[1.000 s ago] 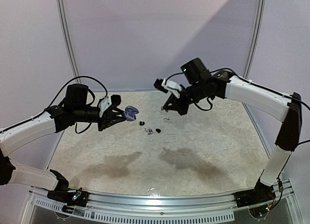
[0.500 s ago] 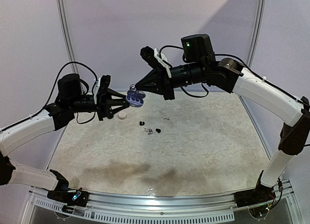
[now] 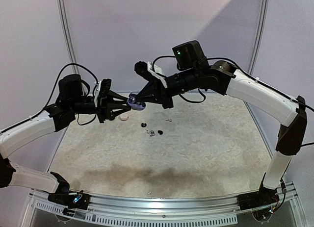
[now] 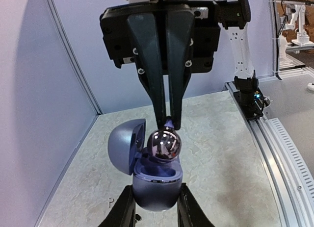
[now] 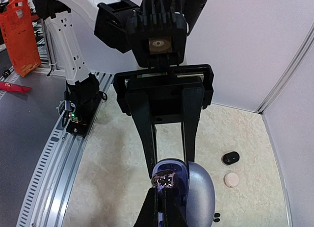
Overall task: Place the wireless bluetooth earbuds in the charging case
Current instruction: Insert the left earbud into the left side groove of the charging case.
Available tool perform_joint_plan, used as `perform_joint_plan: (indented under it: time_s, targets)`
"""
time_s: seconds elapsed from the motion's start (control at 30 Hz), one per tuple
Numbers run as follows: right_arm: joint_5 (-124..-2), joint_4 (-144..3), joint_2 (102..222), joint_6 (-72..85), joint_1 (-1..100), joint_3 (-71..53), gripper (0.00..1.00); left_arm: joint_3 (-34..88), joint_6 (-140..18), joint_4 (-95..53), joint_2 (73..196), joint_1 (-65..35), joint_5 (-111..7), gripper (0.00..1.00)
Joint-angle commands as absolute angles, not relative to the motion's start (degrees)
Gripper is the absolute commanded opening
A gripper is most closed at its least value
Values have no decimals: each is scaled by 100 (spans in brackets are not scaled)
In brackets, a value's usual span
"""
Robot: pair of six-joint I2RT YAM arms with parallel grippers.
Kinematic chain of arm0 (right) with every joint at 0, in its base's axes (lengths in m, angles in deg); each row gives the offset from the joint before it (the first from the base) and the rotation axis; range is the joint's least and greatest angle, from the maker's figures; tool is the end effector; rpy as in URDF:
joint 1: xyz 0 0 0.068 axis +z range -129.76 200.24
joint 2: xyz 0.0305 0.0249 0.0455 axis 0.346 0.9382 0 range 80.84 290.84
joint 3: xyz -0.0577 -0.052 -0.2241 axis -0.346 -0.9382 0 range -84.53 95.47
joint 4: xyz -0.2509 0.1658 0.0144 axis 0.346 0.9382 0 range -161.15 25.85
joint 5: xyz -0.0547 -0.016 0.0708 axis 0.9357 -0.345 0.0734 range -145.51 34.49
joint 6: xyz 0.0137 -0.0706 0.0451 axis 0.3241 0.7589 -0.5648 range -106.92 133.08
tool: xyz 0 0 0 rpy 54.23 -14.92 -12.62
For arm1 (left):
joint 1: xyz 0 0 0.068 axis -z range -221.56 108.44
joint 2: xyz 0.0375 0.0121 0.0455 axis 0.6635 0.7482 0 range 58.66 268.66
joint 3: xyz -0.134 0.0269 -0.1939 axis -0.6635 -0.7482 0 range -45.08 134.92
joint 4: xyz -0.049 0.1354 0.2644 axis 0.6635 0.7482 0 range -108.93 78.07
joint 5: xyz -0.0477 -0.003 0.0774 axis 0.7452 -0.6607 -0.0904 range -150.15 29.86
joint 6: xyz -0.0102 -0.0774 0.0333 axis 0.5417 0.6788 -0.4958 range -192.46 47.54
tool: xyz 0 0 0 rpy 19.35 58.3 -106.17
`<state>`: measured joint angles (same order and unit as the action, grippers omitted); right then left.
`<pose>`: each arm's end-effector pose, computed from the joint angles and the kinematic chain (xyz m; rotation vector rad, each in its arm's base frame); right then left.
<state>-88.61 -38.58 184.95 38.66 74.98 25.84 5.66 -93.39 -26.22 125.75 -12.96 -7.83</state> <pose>0.2418 0.4124 0.3641 -1.5980 1.3119 0.9027 0.2720 -0.2155 0.2807 1.2874 1.1794 -0.8811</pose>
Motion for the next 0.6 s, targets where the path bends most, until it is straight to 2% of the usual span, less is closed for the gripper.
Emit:
perform_joint_plan:
  time_s: [0.0, 0.57]
  targets:
    - [-8750, -3768, 18663, 3978, 7543, 2801, 0, 709, -9670, -2399, 12498, -1304, -759, 0]
    - [-8721, -3455, 18951, 4216, 7542, 2971, 0, 635, -9874, -2400, 12423, -1291, -917, 0]
